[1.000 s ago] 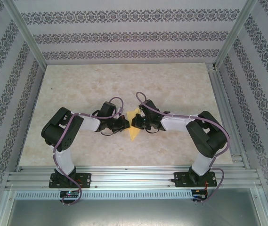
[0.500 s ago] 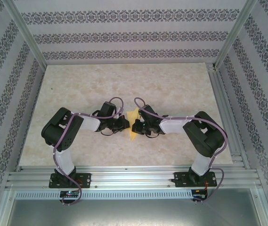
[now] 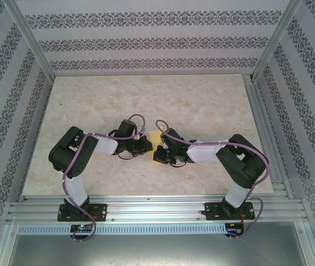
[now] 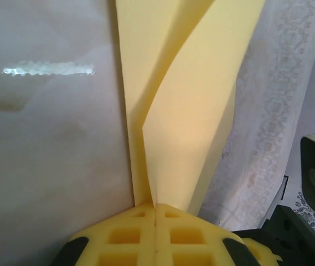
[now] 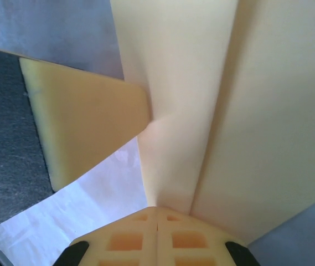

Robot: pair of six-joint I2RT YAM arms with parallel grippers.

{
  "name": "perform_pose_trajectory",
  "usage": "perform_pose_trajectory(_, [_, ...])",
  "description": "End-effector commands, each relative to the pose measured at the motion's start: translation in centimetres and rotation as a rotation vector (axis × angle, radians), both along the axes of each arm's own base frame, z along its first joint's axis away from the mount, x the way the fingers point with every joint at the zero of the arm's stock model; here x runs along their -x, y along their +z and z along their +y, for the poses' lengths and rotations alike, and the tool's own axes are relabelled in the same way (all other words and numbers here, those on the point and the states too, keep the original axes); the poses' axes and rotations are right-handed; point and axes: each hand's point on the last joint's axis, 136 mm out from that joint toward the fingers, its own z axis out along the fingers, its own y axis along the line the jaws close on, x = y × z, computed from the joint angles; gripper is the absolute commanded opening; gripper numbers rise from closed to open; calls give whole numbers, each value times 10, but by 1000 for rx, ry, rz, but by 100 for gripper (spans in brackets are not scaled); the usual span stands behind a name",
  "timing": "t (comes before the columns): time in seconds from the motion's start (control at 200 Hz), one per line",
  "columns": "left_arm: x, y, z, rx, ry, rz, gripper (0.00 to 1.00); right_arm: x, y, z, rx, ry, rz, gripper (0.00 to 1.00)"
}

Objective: Fold a paper plane with a square sheet of paper (pick it up from the middle)
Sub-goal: Fourth fold the wing at the center of the table.

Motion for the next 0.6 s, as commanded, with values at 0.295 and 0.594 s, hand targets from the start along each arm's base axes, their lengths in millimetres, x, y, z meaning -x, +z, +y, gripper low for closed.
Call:
perform_pose_trajectory(0.295, [9, -31, 22, -130, 30, 51, 5, 14, 23, 3, -39, 12, -26, 5])
perform_pose_trajectory(0.594, [8, -30, 21, -126, 31, 49, 5, 27, -18, 2, 6, 13, 57, 4])
